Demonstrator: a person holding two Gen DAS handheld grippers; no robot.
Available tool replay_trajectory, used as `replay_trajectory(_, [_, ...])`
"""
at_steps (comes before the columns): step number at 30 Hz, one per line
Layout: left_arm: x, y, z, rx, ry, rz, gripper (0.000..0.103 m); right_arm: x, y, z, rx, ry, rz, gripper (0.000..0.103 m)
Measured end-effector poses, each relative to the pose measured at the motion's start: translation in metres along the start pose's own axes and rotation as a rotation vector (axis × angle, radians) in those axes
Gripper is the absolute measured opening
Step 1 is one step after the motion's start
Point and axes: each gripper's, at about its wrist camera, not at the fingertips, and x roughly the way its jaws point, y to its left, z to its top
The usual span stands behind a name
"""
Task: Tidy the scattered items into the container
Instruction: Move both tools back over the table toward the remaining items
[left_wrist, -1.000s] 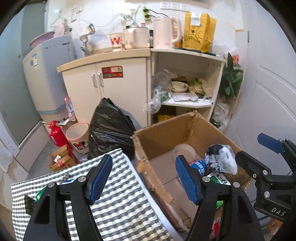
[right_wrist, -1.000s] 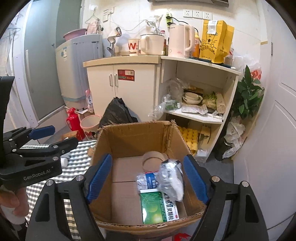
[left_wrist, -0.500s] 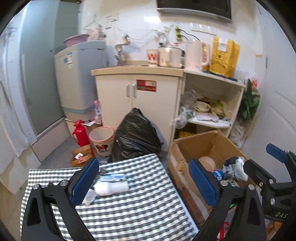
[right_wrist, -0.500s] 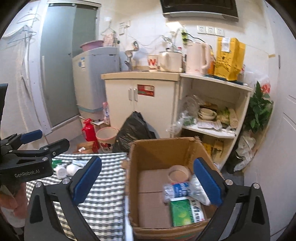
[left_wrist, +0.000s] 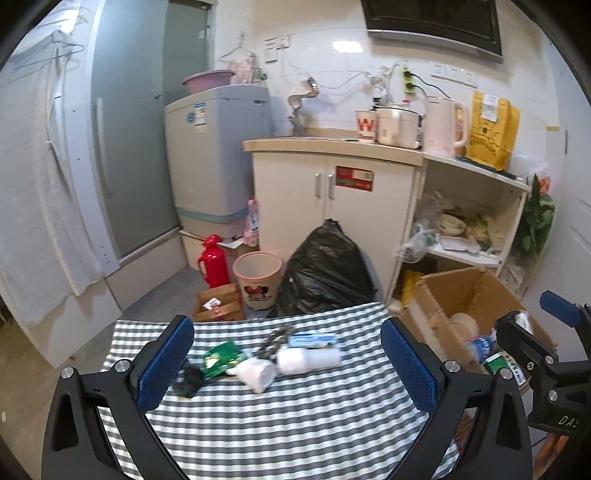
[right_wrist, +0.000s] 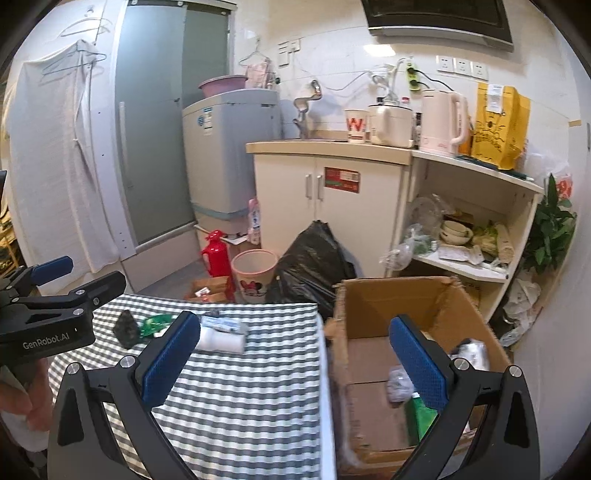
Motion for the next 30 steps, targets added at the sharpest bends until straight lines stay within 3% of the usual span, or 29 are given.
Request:
replay_trajectory(15, [-0.011, 0.06, -0.008, -0.014, 0.021, 0.095, 0.103, 0.015, 0.053, -0.005, -0.053, 0.035, 0.094, 0.103])
replay_trajectory(24, [0.013, 0.097, -0.023, -0.087, 0.099, 0.138, 0.103, 0.044, 0.075, -0.022, -0.088, 0.117, 0.148, 0.103])
replay_trajectory(30, [0.037, 0.108, -0.031, -0.076, 0.144, 0.16, 0.103, 0.065, 0.089, -0.03, -0.093, 0.157, 0.212, 0.103])
